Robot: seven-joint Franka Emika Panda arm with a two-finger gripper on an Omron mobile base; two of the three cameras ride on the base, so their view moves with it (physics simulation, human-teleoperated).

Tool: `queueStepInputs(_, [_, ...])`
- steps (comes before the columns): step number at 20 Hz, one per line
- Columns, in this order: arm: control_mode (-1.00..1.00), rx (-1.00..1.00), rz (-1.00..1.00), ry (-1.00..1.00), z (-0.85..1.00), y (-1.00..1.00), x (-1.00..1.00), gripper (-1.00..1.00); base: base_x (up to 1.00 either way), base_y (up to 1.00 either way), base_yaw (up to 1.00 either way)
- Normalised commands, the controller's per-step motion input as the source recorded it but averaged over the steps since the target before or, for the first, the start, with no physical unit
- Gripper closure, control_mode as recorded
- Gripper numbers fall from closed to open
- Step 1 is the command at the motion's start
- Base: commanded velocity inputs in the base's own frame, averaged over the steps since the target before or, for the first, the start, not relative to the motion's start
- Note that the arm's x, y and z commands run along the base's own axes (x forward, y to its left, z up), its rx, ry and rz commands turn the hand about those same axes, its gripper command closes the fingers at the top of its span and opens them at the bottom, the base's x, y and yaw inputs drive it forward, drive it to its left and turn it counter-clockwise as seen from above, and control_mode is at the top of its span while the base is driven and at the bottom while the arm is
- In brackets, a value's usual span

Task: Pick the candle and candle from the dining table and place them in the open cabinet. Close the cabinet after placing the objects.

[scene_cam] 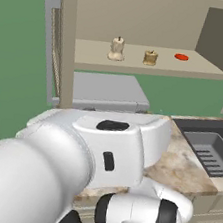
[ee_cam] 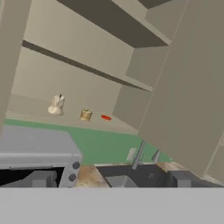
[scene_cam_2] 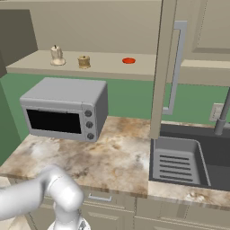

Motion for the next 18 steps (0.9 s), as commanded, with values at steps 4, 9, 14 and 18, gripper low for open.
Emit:
queueStepInputs(4, [-1.0,0.0,0.0,0.0,-0.06,0.2,0.42,-1.0,0.0,0.0,0.0])
queueStepInputs(9, [-1.0,0.0,0.0,-0.05,-0.06,0.34,0.03,-1.0,0.0,0.0,0.0])
queueStepInputs(14, [-1.0,-0.03,0.0,-0.06,-0.16,0.24,0.33,-1.0,0.0,0.0,0.0])
queueStepInputs(18, [-1.0,-0.04,0.0,-0.01,-0.12,0.16,0.46,-1.0,0.0,0.0,0.0])
